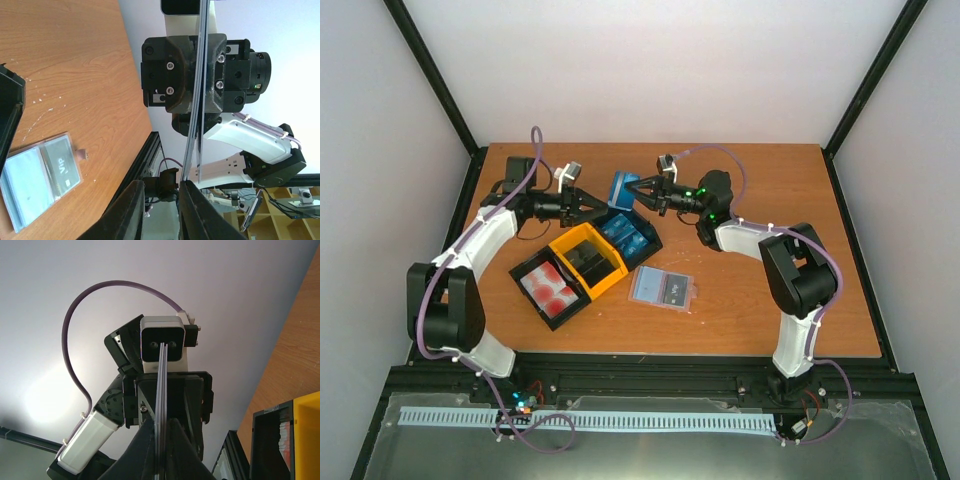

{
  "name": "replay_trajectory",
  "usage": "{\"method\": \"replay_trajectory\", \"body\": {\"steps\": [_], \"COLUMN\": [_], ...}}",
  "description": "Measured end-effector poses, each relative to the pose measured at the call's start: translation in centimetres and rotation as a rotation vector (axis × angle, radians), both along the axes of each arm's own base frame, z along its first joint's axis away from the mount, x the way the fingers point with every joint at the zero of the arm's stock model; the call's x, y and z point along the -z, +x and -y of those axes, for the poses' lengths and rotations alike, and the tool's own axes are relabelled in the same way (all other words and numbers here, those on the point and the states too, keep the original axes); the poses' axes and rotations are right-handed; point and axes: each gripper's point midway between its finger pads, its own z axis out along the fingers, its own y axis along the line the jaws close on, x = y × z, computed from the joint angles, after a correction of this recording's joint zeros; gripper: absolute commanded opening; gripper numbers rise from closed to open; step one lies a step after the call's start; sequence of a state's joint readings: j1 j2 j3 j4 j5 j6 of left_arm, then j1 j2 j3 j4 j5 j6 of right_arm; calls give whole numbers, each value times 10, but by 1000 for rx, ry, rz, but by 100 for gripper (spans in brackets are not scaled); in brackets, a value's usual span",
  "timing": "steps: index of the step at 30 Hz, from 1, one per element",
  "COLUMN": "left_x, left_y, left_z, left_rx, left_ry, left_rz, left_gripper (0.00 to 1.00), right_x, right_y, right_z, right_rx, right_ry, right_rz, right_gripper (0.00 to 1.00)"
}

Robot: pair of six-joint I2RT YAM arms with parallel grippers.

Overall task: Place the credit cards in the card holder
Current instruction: Pick up the credit card from the storage box.

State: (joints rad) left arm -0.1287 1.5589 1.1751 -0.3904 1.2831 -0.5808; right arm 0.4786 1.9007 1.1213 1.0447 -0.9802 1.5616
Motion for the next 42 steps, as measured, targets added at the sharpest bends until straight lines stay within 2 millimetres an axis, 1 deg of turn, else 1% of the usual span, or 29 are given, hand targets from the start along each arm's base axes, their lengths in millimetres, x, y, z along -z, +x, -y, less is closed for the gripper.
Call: {"method": "replay_trajectory", "body": {"steps": [6,13,15,19,20,22,24,26,27,30,31,33,38,42], "left_x": [3,8,7,2,1,1,0,0,-1,-4,-5,-6,0,2], "left_y": [1,4,5,5,5,5,5,6,6,5,6,6,8,9], "left_z": [0,0,2,5,5,5,5,5,5,5,5,5,3,3], "left_rx": [-1,-1,6,15,17,19,18,18,20,18,14,6,-16,-22], "left_ry": [1,9,7,3,2,-2,-2,-3,-6,-6,-3,3,22,26], "left_rz": [-12,-38,-35,-19,-19,-17,-17,-14,-13,0,4,12,-2,-11], "left_gripper": [26,27,27,27,26,21,13,2,1,1,1,1,1,1], "right_x": [1,-1,0,5,5,5,5,6,7,12,11,14,23,26], "right_y": [1,2,0,-12,-13,-13,-12,-12,-12,-10,-10,-9,-10,-9], "right_z": [-1,-7,-12,-23,-24,-24,-24,-24,-24,-24,-23,-22,-18,-15], "right_rx": [2,-3,-12,-50,-52,-50,-48,-45,-42,-30,-26,-12,11,25], "right_ry": [-8,-27,-36,-51,-51,-51,-51,-53,-56,-64,-63,-66,-66,-57], "right_rz": [3,19,19,2,3,3,4,4,3,-3,0,-4,-29,-44], "right_gripper": [3,3,3,3,3,3,3,3,3,10,11,11,8,7]}}
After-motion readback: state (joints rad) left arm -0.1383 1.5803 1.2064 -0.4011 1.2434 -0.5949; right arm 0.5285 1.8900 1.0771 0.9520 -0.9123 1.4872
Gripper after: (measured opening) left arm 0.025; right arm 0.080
